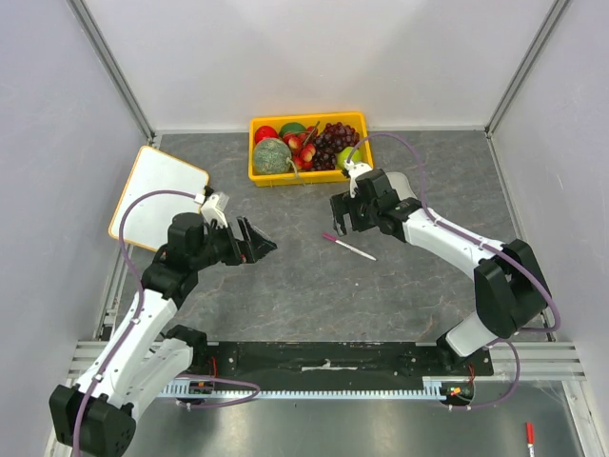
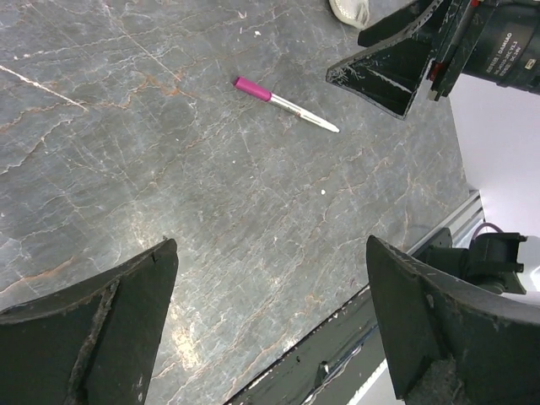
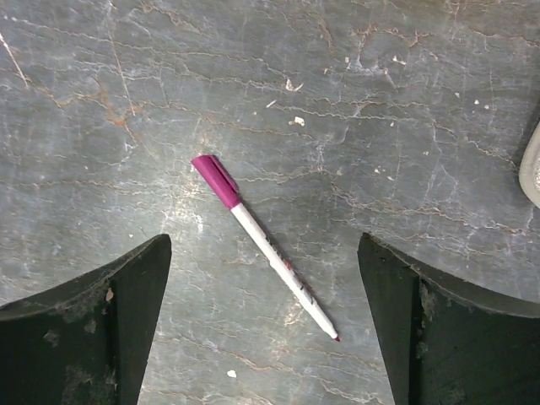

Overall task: Write a sentence on the whiteboard
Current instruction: Pick up the whiteboard marker from the center of the board, then pass from the right arm to the left

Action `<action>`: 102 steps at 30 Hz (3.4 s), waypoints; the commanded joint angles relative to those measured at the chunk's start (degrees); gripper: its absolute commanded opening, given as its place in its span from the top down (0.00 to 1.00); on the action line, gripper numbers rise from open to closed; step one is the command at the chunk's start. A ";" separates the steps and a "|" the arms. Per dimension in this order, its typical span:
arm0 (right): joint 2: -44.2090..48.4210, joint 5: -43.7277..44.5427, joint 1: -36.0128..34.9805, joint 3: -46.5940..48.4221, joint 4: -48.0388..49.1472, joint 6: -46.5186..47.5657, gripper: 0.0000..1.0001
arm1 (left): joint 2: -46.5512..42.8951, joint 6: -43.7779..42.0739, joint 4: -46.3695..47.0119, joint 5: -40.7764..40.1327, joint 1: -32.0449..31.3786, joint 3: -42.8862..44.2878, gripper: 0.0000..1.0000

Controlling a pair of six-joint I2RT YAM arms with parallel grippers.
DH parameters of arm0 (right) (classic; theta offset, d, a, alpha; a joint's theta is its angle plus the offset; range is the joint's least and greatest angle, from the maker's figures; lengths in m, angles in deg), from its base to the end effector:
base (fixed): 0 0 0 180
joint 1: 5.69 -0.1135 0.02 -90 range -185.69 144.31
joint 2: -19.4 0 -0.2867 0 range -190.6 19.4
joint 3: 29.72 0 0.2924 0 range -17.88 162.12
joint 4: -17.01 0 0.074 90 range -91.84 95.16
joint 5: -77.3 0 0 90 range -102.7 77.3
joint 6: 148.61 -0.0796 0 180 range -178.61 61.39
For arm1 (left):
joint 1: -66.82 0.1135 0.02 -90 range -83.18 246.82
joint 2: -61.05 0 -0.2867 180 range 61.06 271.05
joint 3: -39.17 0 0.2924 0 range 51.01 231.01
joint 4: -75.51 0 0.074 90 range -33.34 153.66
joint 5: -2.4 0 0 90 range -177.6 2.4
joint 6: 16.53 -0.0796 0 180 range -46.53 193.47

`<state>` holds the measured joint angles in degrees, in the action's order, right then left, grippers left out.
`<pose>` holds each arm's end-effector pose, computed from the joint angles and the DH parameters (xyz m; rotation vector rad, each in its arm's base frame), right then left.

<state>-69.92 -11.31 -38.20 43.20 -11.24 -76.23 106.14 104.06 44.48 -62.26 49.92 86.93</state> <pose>0.3437 0.2168 0.2097 -0.2971 2.3669 0.3960 0.2179 -0.1018 0.2608 0.0299 2.1568 -0.9535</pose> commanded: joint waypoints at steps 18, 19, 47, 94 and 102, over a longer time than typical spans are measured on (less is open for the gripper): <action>-11.92 12.49 -7.56 9.76 -9.35 11.74 0.20 | -2.19 -3.34 0.72 2.16 -0.23 0.29 0.04; -12.80 13.89 -8.00 10.28 -9.70 12.17 0.22 | -2.19 -3.34 0.72 2.34 -0.23 0.20 0.04; -19.86 -6.21 -4.06 15.03 -9.88 6.04 1.00 | -6.24 -4.57 -3.75 2.70 -0.23 3.98 0.05; 18.65 -14.57 2.80 -0.61 15.26 -27.03 0.43 | 31.48 -2.02 14.45 0.24 -23.35 23.67 0.98; 20.33 -25.79 7.90 1.67 15.52 -21.58 0.02 | 25.59 -9.22 0.57 -4.86 -22.82 27.18 0.98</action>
<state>-51.39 -28.29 -32.73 42.54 1.74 -101.61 136.49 101.17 52.57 -63.52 26.90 109.82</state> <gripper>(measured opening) 0.979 0.065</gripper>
